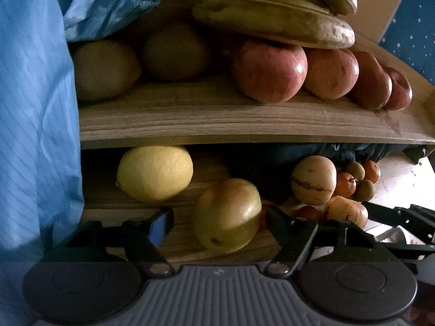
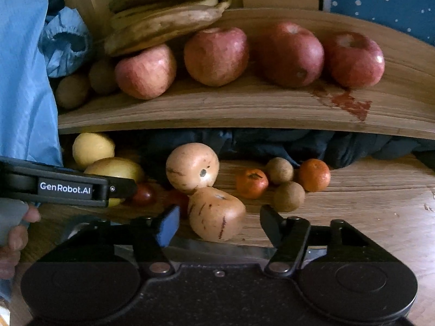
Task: Organize fruits
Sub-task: 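Close the left tool on the yellow-green pear while the right tool grasps the speckled fruit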
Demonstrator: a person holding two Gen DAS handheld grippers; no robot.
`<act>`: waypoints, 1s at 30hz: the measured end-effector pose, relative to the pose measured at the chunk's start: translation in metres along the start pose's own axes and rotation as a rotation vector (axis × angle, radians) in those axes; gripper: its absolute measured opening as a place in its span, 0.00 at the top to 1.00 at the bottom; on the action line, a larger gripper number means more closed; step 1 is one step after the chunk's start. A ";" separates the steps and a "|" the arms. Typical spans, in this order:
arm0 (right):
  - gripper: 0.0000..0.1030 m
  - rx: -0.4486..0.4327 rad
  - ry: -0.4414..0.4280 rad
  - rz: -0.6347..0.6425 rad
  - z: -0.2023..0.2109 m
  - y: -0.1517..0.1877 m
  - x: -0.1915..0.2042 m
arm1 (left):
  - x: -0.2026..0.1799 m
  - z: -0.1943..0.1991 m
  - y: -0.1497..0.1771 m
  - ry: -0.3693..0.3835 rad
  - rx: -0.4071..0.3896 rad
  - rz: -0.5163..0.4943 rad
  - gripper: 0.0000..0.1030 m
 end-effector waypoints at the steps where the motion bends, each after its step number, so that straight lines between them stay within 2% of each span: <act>1: 0.39 0.003 -0.002 -0.001 -0.001 0.000 0.001 | 0.001 0.001 0.001 0.001 0.002 0.010 0.28; 6: 0.44 0.018 -0.011 -0.029 -0.006 0.000 0.001 | 0.013 0.008 0.004 0.009 0.007 0.051 0.31; 15: 0.46 0.037 -0.020 -0.056 -0.015 0.003 0.002 | 0.018 0.002 0.005 0.042 -0.006 0.070 0.32; 20: 0.52 0.037 -0.026 -0.069 -0.018 0.001 0.000 | 0.020 0.000 0.001 0.086 -0.010 0.107 0.44; 30: 0.52 0.034 -0.024 -0.094 -0.014 0.002 -0.005 | 0.020 0.005 0.006 0.108 -0.008 0.105 0.45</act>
Point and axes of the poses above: each gripper's, at about its wrist camera, not at the fingertips, and z roughly against the way its jaws point, x to its left, y to its underside, the point moved 1 cm from there along -z, roughly the way its jaws point, and after that the axes turned 10 degrees about -x, right-handed, at the moved point
